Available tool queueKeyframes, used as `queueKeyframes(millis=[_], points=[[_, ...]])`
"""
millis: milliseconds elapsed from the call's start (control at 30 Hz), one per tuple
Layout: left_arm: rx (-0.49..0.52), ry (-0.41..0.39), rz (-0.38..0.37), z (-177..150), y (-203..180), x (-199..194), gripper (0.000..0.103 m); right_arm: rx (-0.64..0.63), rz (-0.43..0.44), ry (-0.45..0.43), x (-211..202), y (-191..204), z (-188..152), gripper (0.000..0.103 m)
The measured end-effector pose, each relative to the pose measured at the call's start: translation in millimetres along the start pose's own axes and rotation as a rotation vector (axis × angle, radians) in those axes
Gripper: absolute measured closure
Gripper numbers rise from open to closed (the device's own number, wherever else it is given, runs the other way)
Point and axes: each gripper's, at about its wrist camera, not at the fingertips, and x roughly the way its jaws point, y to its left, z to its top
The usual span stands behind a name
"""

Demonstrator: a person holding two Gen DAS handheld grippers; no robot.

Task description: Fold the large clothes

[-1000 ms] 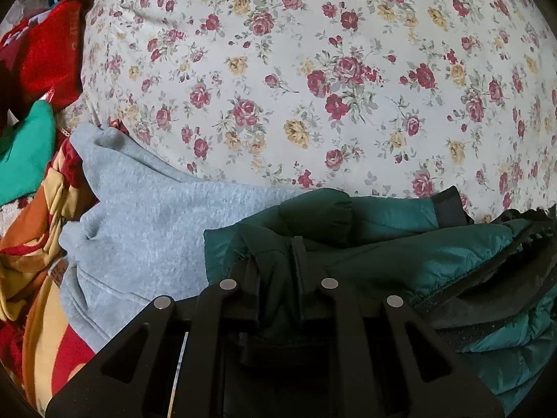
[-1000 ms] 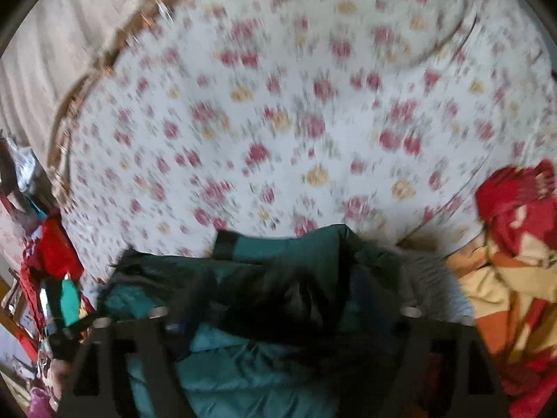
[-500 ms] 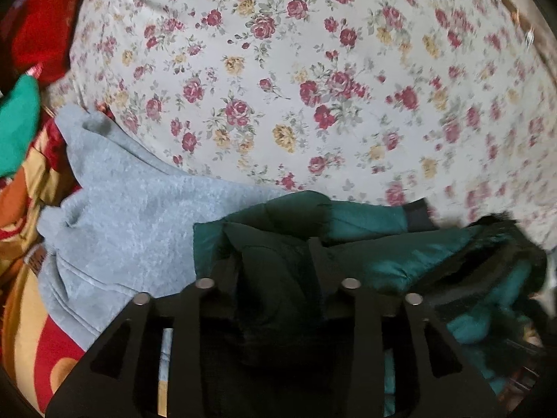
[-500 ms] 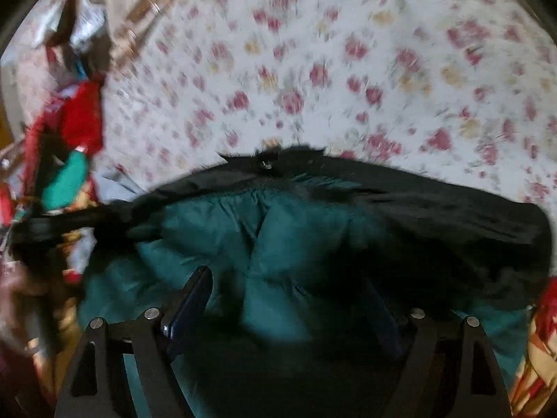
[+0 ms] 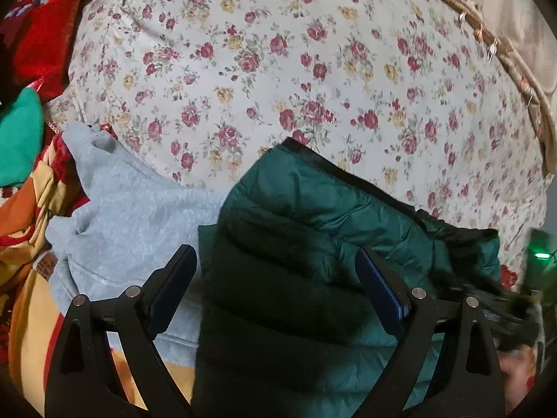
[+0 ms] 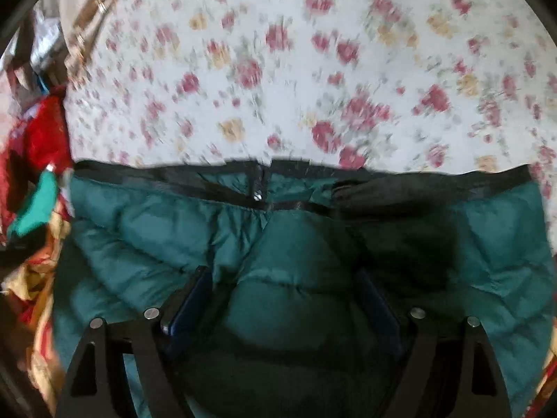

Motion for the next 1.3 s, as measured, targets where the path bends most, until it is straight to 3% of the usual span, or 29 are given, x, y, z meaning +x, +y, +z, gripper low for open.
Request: queueKeyframes(millis=[167, 333, 467, 633, 767, 867, 1100, 1300], points=[[0.004, 0.032, 0.056, -4, -8, 23, 0.011, -0.041, -0.098, -0.078, -38, -30, 7, 0.020], [0.038, 0.067, 0.139, -10, -15, 49, 0.011, 0.011, -0.193, -0.032, -23, -83, 13, 0.020], [0.060, 0.072, 0.151, -14, -16, 60, 0.010, 0.067, -0.163, 0.018, 3, -112, -1, 0.019], [0.094, 0.070, 0.179, -18, -20, 70, 0.007, 0.097, -0.145, -0.043, 13, -116, -11, 0.016], [0.093, 0.070, 0.182, -20, -21, 71, 0.006, 0.085, -0.157, -0.028, 9, -116, -12, 0.016], [0.094, 0.074, 0.178, -19, -19, 71, 0.006, 0.072, -0.160, -0.038, -7, -106, -10, 0.016], [0.078, 0.072, 0.170, -20, -18, 72, 0.005, 0.135, -0.075, -0.111, -53, -103, -39, 0.016], [0.065, 0.065, 0.170, -21, -16, 73, 0.004, 0.128, -0.105, -0.052, -23, -96, -53, 0.015]])
